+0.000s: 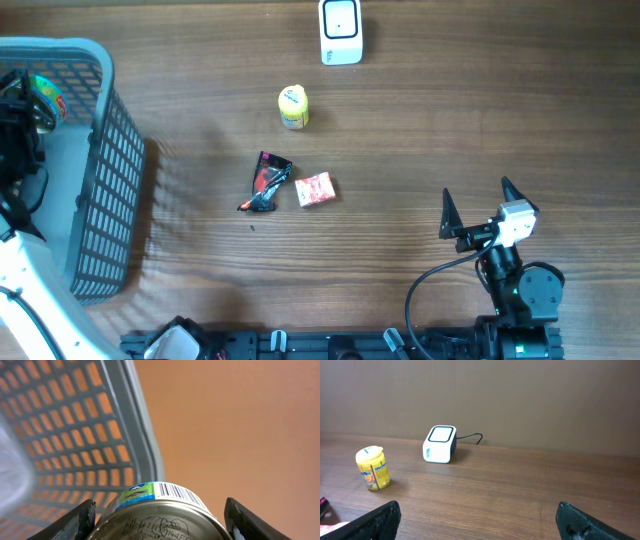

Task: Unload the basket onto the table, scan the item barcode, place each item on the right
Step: 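Lift the tin can up out of the basket, then carry the tin can with the left gripper and set it on the table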

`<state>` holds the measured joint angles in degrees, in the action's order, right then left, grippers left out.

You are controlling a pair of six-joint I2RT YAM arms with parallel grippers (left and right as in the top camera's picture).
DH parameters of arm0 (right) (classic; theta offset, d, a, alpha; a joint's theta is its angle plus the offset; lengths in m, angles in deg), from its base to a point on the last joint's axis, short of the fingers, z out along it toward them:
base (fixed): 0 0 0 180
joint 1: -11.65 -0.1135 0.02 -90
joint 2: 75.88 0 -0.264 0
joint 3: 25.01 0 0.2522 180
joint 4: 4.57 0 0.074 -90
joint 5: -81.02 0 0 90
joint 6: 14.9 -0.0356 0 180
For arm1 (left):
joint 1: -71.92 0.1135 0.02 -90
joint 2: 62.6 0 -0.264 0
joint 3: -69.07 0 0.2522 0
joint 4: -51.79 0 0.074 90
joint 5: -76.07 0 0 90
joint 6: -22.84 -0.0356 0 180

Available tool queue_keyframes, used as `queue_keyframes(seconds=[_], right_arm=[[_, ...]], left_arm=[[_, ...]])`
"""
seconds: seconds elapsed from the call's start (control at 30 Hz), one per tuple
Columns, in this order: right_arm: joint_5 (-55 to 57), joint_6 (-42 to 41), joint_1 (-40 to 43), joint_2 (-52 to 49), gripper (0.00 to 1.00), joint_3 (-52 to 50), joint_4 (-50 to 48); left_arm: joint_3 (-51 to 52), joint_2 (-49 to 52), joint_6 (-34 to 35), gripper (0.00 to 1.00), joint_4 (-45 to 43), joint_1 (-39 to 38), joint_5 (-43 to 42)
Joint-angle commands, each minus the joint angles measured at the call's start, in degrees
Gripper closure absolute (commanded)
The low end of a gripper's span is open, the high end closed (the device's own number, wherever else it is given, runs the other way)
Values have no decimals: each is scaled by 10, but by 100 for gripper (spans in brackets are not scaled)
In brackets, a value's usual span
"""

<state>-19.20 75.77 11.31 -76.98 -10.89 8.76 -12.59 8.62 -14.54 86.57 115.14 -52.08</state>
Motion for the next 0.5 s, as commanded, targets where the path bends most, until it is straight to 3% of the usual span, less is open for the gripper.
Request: queue_keyframes(seconds=[0.0, 0.23, 0.47], right_arm=[[3, -7, -2, 5, 0, -1, -3], [3, -7, -2, 5, 0, -1, -3], [3, -7, -2, 5, 0, -1, -3]], left_arm=[[-16, -15, 51, 44, -14, -15, -58], [-16, -15, 111, 47, -97, -138, -56], [-16, -14, 106, 46, -97, -293, 37]])
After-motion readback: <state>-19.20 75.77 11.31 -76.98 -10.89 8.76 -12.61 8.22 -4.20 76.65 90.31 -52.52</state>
